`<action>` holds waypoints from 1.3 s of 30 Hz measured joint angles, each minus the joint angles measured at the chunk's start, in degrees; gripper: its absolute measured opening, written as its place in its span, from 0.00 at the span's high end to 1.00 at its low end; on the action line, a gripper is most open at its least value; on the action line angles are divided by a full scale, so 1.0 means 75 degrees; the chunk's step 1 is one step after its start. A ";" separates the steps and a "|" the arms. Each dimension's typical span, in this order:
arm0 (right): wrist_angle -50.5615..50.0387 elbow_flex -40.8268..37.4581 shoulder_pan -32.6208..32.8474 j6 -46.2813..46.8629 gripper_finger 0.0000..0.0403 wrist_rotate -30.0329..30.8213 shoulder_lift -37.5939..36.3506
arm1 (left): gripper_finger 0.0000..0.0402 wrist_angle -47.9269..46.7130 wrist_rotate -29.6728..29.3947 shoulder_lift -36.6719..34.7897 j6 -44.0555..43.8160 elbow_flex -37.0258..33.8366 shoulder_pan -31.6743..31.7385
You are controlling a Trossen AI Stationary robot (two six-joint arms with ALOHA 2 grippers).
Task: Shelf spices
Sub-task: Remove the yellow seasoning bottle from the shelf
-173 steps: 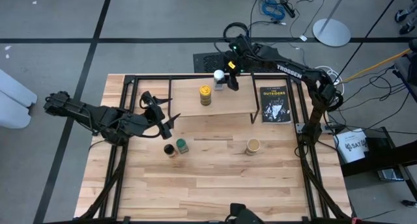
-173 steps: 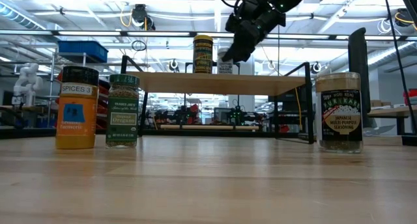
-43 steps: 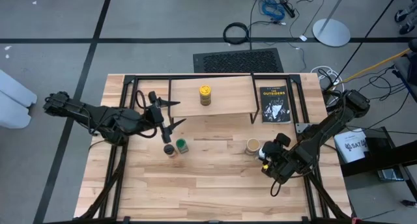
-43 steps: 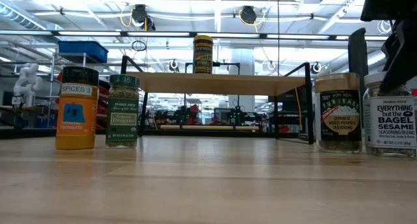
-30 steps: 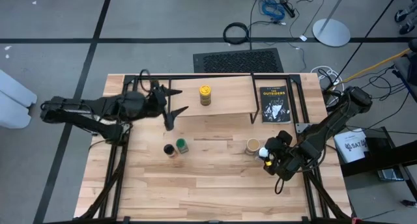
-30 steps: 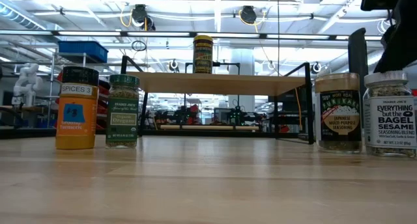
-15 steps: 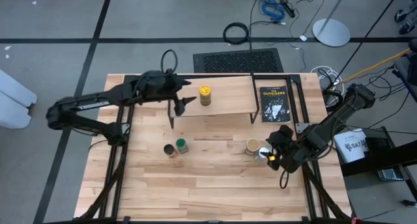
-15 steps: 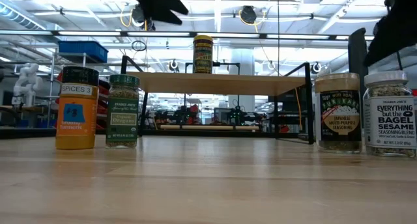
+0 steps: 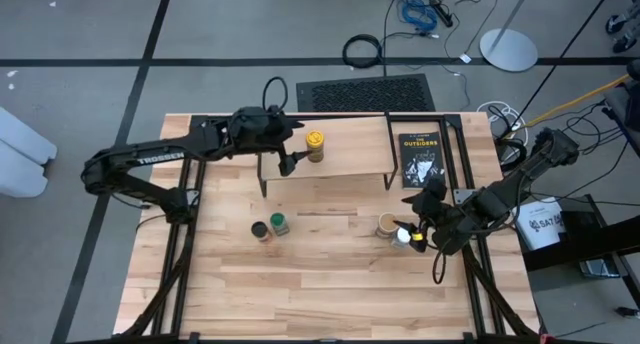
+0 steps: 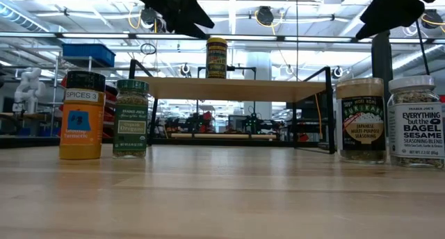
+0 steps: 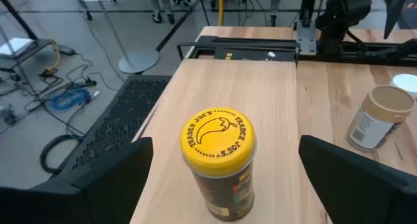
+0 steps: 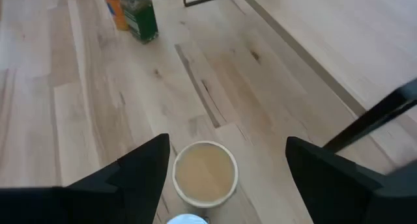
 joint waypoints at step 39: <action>0.0264 -0.0003 0.0009 -0.0349 0.27 0.0210 0.0029 | 0.23 0.1096 0.2088 0.1212 0.0024 0.0003 0.0885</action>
